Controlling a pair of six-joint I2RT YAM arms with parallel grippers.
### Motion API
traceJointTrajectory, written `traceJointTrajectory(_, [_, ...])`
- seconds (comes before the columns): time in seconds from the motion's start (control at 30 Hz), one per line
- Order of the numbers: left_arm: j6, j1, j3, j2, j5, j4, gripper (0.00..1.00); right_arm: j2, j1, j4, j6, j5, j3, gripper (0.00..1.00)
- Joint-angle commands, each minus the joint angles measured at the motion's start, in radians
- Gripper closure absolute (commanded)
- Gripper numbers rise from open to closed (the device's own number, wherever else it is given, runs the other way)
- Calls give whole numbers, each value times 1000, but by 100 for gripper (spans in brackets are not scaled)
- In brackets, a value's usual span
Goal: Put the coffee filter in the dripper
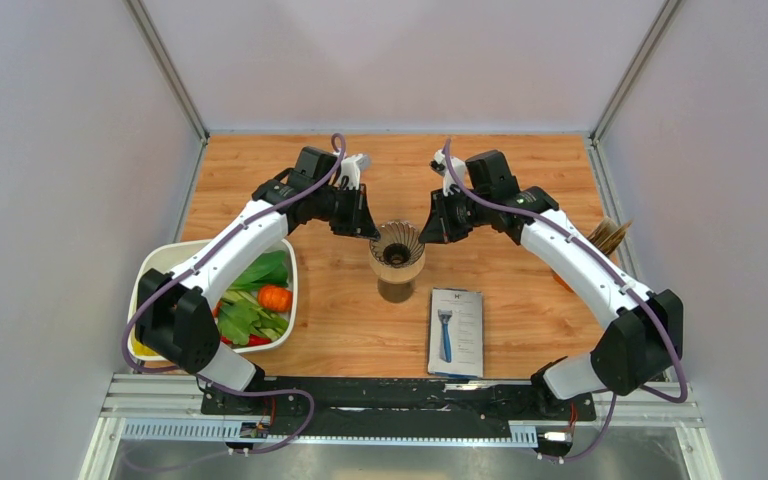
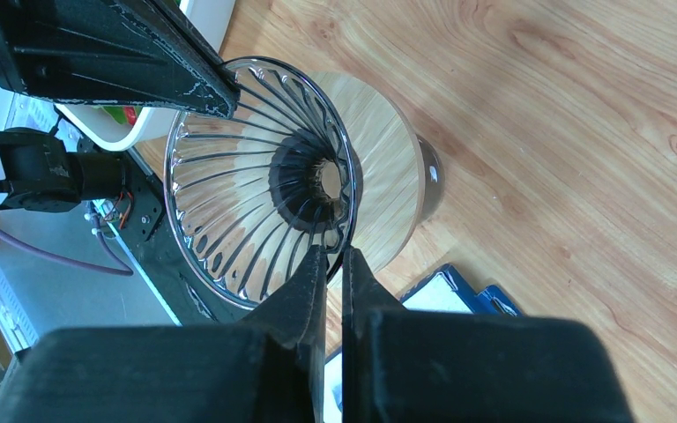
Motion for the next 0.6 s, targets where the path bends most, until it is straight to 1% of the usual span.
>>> traceJointTrajectory(0.0, [66,-12,-49,55,-43,-4,100,40,4,-71,-92,77,-48,100])
traceJointTrajectory(0.17, [66,-11,-20,58,-31,-27,100,38,5,-75,-91,68,-21,100])
traceJointTrajectory(0.27, [60,-12,-14,44,-28,-27,97,34,4,-85,-91,69,-8,99])
traceJointTrajectory(0.37, [58,-13,1,36,-27,-33,92,29,4,-90,-88,54,2,91])
traceJointTrajectory(0.57, [59,-13,22,38,-22,-49,85,29,5,-90,-78,44,28,82])
